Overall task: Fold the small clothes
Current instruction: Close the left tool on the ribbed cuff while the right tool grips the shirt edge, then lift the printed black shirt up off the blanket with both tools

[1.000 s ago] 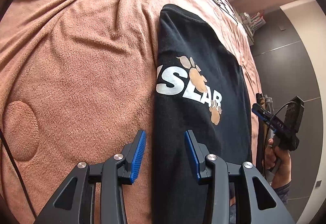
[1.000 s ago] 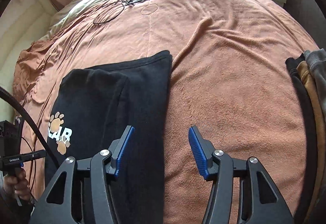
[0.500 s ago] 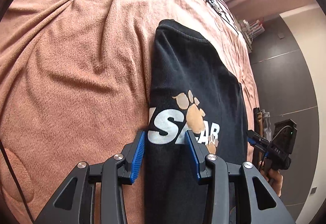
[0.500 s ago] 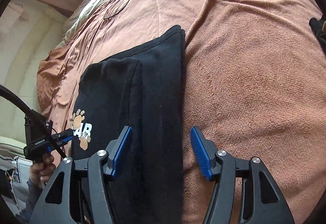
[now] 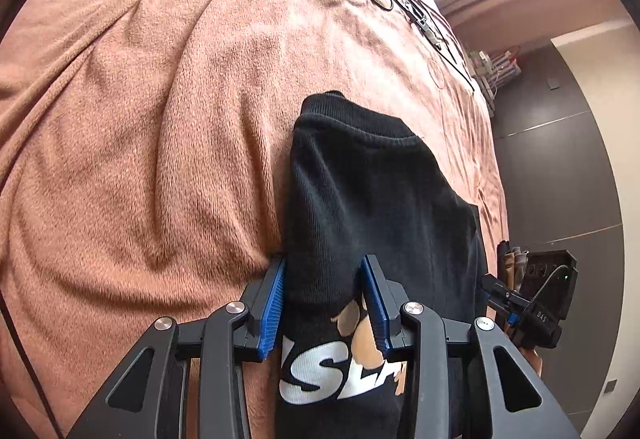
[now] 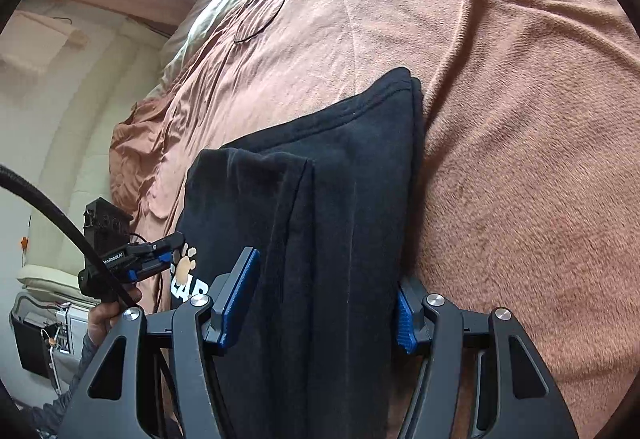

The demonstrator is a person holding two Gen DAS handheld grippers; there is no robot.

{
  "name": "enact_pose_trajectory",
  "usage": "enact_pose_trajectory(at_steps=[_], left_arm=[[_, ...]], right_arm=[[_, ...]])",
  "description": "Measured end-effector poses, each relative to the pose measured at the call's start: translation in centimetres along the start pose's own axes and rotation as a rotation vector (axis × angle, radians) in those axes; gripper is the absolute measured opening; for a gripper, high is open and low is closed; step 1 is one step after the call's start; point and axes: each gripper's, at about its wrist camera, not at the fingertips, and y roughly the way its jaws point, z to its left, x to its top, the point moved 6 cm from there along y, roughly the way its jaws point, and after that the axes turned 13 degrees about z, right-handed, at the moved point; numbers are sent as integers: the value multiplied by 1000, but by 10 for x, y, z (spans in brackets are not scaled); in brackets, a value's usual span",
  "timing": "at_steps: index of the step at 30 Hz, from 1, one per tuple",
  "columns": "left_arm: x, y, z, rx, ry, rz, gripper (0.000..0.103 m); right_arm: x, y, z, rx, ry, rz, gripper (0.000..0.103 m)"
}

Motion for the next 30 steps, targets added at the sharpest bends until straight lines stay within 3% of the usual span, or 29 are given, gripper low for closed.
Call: enact_pose_trajectory(at_steps=[3,6,10,12,17,30], left_arm=[[13,2,2,-11,0,-6,33],[27,5,2,-21,-8,-12,31],[44,10,1,-24,-11,-25,31],[50,11,0,-21,-12,-32,30],[50,7,0,-17,-30,-35,9],[15,-64,-54,-87,88,-120,6]], right_arm=[[10,10,2,-2,-20,0,57],[21,20,4,-22,-26,6,43],[31,27,8,-41,-37,3,39],[38,30,11,-56,-33,2,31],[39,34,26,-153,-63,-9,17],[-11,-23,107,-284,-196,-128,15]])
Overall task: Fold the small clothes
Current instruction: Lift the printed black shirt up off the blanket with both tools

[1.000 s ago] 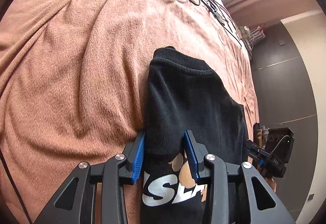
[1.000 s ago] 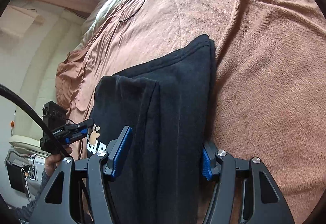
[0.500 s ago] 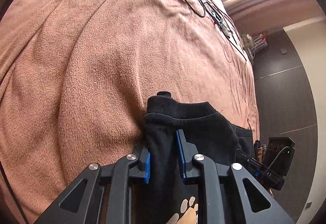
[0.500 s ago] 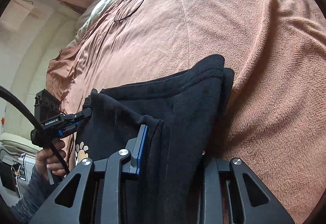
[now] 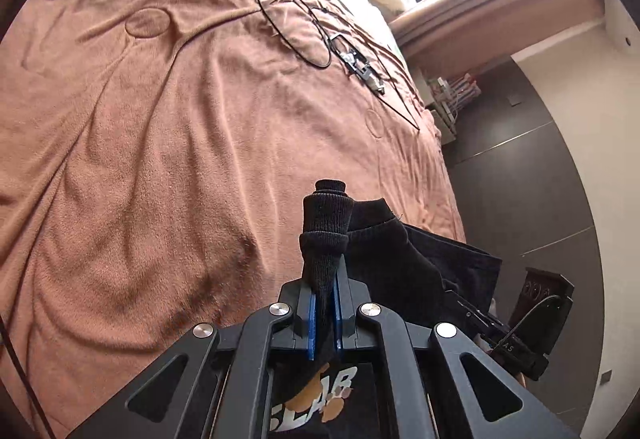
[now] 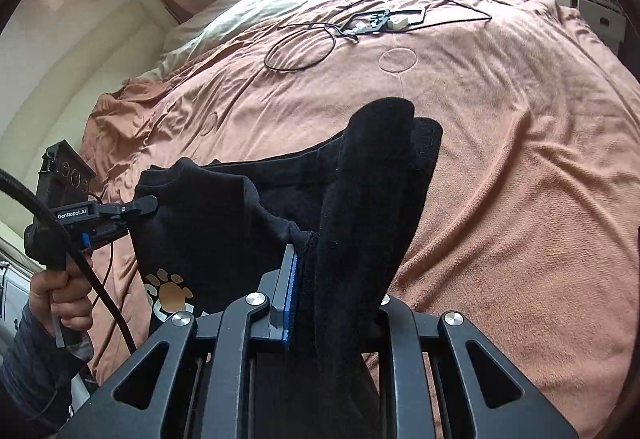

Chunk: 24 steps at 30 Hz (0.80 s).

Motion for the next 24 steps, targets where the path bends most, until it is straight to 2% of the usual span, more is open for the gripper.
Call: enact_pose_trajectory(at_steps=[8,24], left_arm=[[-20,-42,-45,-52,59,-46,6],[-71,-116,-177,-187,260,-106,6]], right_arm=[[-32,-68,19,-40,-10,-78,14],[-118,-227,60,-117,-31,-281,14]])
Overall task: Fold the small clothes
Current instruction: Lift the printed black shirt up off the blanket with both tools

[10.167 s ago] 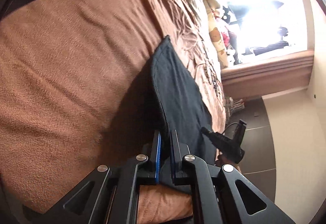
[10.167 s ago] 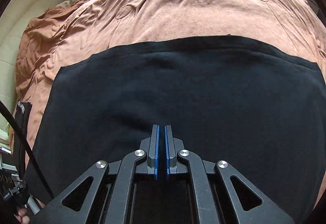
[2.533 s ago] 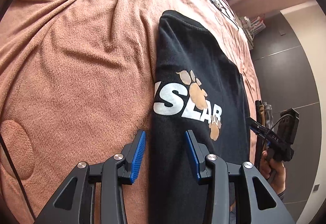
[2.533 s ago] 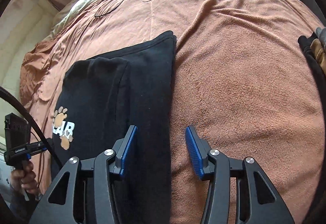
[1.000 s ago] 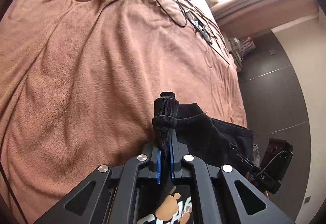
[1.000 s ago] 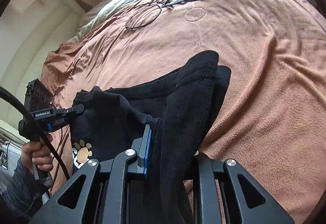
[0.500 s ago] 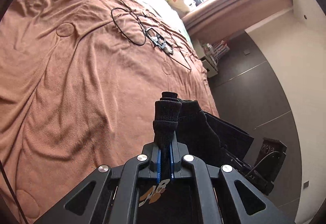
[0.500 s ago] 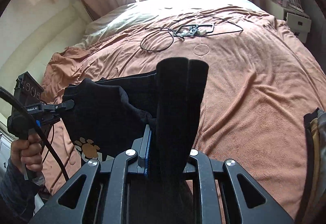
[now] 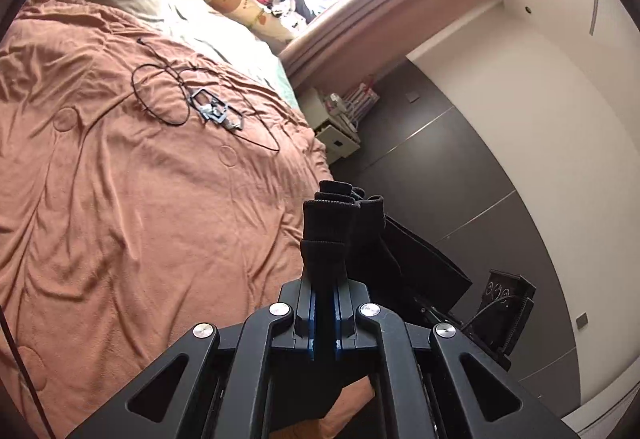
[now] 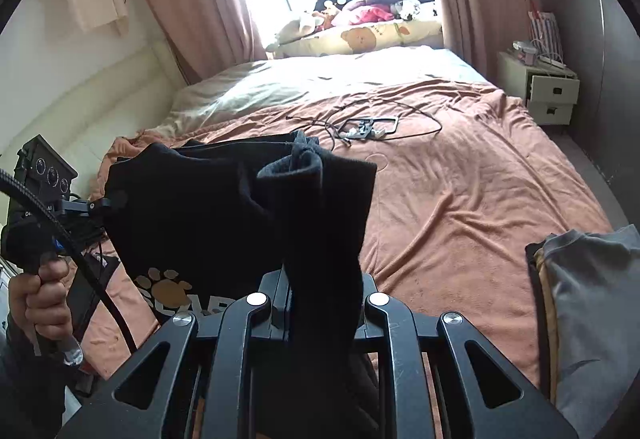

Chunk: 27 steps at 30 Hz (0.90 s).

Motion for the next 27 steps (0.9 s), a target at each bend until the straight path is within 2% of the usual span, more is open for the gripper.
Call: enact_pose_trajectory(at_steps=[6,13,19,27], left_arm=[[-2,2,-60,-53,74,1,6],[-5,23,-139,-123,173,32,6],[-18,53,-209,-182,278,98,6],[-53,96,-295,-248,409,191,6]], right_arm=[[-15,-77,-6,-57,12,-80,14],[-36,-174,-24,-146,42,-173,14],[-65,-245,-43,-228,73,-226,14],[-114,-310,-53,-309,126,-280,14]])
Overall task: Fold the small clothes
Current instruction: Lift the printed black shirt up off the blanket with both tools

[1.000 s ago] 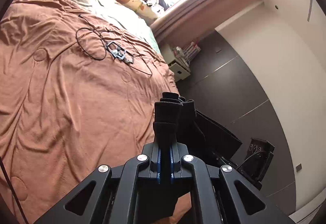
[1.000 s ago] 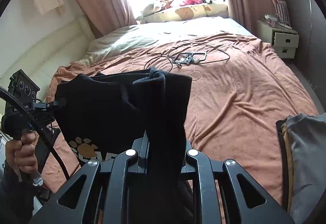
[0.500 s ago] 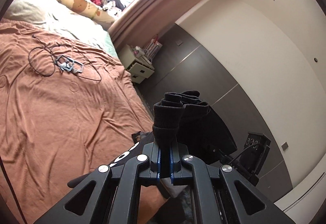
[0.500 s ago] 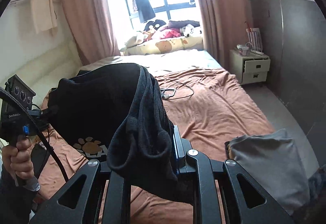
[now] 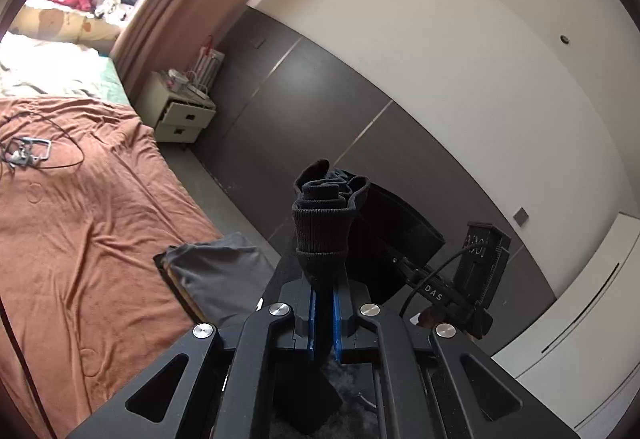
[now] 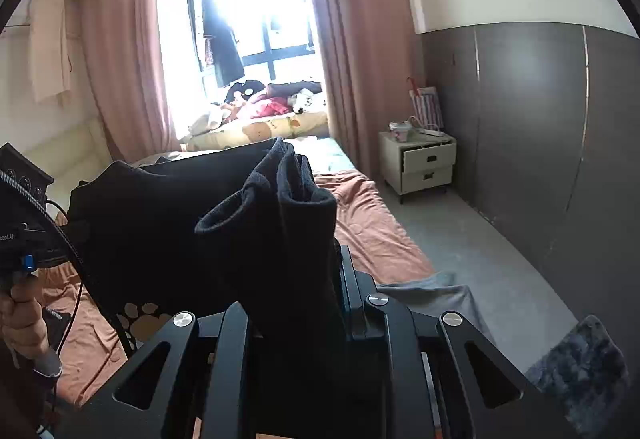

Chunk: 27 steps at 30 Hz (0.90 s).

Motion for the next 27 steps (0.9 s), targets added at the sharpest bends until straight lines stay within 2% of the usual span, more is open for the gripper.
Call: enact_pose_trajectory(at_steps=[4,10,14,21,27], left_arm=[[-2,34,-36,-41,51,53,6],[-6,85,-80,-78,123,122,6],[-7,117,-92,-108,135,164,6],[-5,161,-76,-130,108,218,6],[1,198,-34,-97,58,261,6]], right_arm=[[-19,-32,-6,-45,33,-30,14],[-36,-47,0,-118,86,-65,14],[-48,-55,4,-160,120,-80,14],[-60,-38,12,-198,170,-69,14],[-67,14,28,-183,212,-14,14]])
